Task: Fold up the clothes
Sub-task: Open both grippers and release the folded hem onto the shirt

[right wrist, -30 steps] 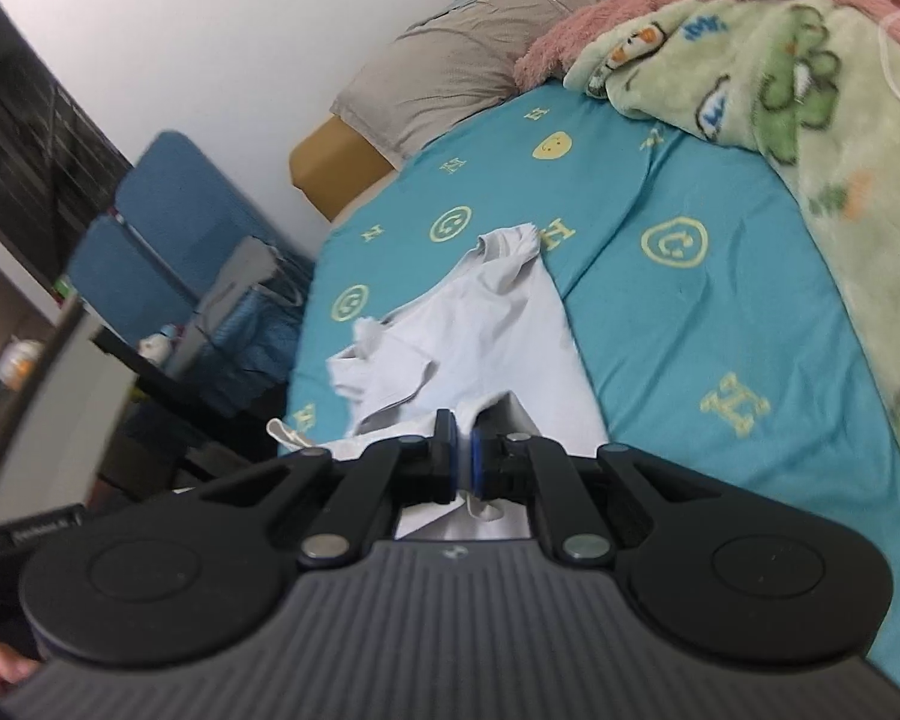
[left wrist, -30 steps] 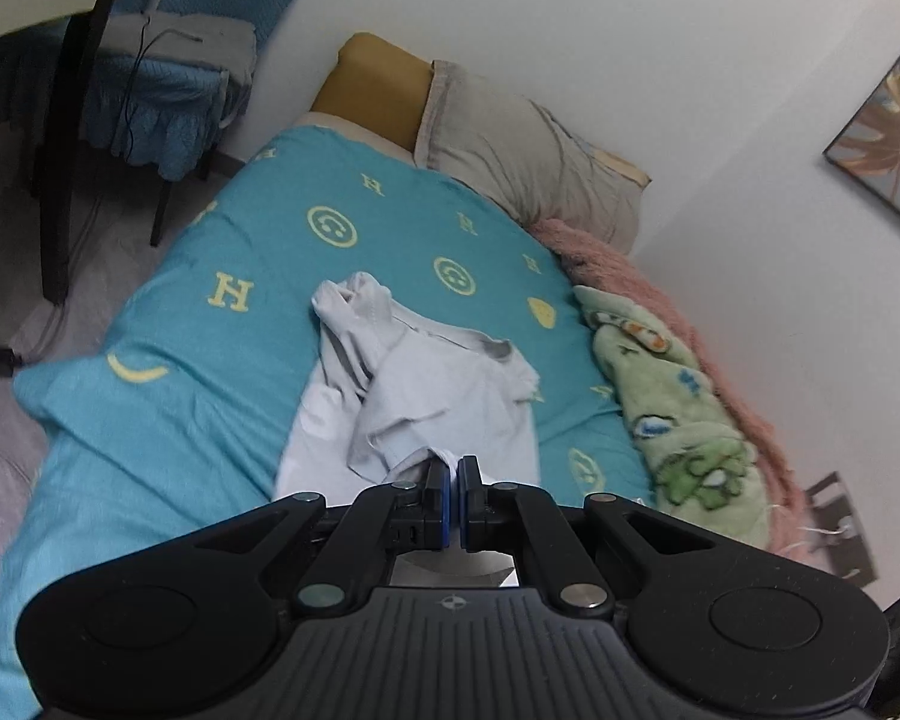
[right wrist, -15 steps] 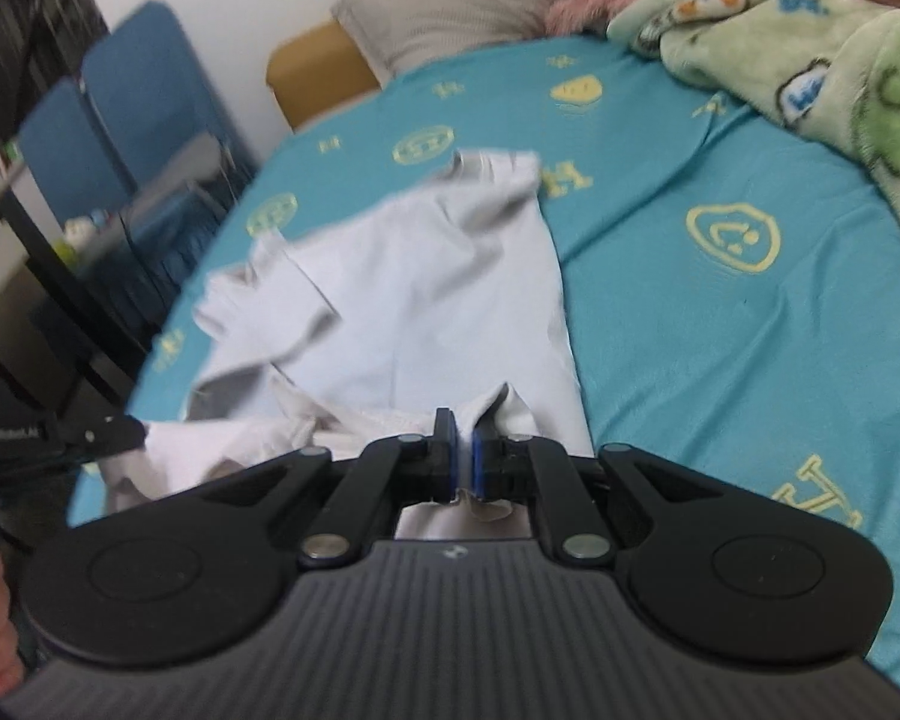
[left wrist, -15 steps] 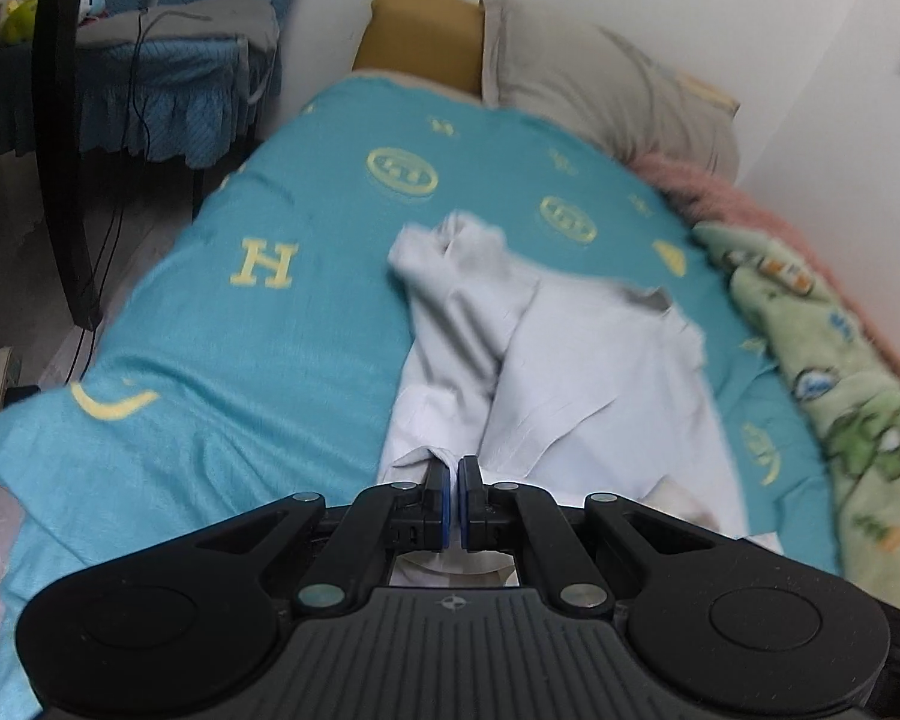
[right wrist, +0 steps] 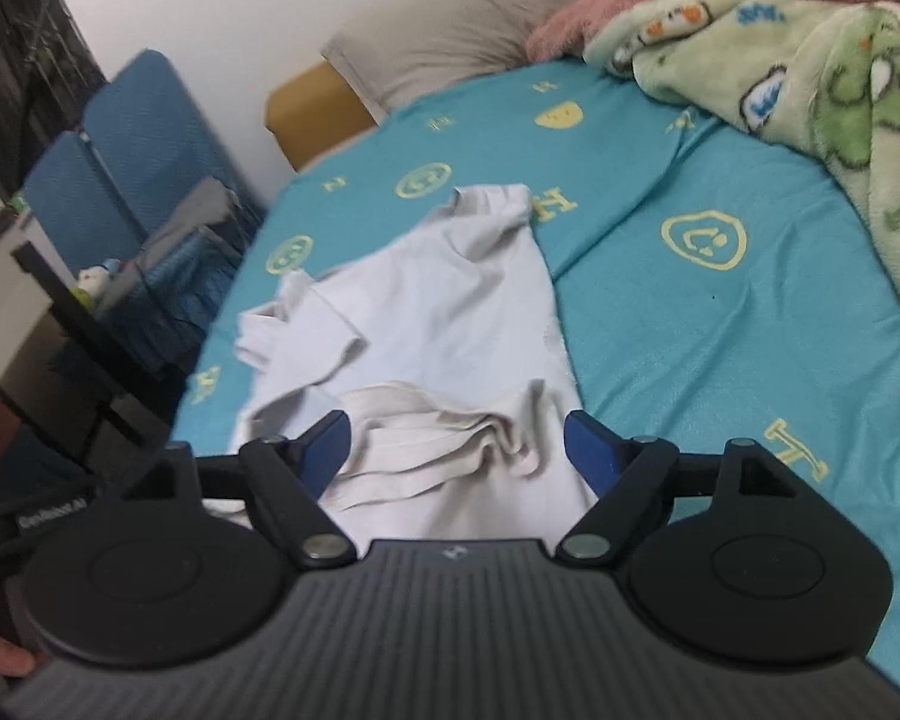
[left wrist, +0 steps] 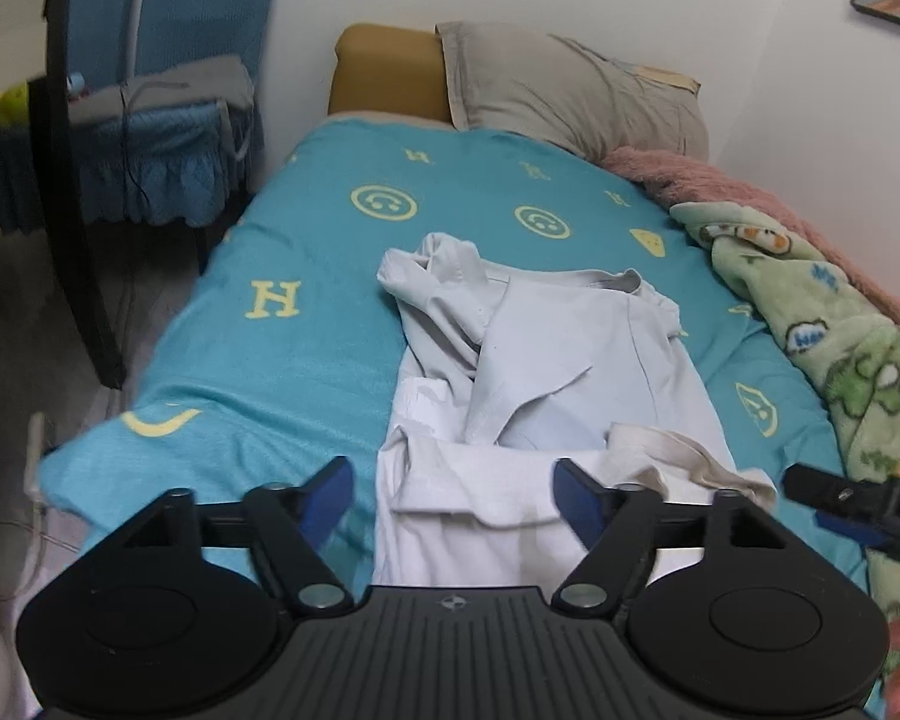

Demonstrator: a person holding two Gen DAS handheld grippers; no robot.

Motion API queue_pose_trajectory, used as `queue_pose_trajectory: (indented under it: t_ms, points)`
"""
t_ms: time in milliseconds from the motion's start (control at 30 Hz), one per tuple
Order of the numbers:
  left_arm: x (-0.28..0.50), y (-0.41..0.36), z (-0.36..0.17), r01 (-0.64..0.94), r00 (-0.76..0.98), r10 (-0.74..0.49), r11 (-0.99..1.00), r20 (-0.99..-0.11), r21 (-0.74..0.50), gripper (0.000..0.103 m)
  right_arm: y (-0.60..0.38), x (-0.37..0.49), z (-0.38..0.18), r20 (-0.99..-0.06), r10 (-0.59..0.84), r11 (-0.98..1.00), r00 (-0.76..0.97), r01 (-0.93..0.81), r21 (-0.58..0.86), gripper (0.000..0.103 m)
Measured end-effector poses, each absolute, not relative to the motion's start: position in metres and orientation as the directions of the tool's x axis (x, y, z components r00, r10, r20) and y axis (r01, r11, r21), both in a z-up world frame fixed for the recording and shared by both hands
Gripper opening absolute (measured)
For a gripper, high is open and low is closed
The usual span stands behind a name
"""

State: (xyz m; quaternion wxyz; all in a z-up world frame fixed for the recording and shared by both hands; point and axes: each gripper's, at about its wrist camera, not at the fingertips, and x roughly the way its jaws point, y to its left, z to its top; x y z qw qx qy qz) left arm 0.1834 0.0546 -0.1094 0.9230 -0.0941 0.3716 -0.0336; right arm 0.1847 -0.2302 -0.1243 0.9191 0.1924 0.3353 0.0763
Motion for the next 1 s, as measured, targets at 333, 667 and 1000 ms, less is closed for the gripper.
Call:
queue_pose_trajectory:
  t_ms: [333,667,1000]
  points:
    - [0.093,0.054,-0.067,0.076,0.805,-0.104,0.994,-0.584,-0.073,0.090,-0.206,0.104,-0.084,-0.514,0.286,0.945,0.809,-0.148,0.293,0.080]
    - [0.025,0.061,-0.062,0.083,0.868,-0.103,0.995,-0.486,-0.063,0.091,-0.196,0.057,-0.085,-0.470,0.266,0.951,0.841,-0.150,0.270,0.080]
    - [0.017,0.068,-0.068,0.057,0.836,-0.125,0.988,-0.534,-0.141,0.094,-0.223,0.061,-0.101,-0.533,0.265,0.909,0.804,-0.024,0.415,0.080]
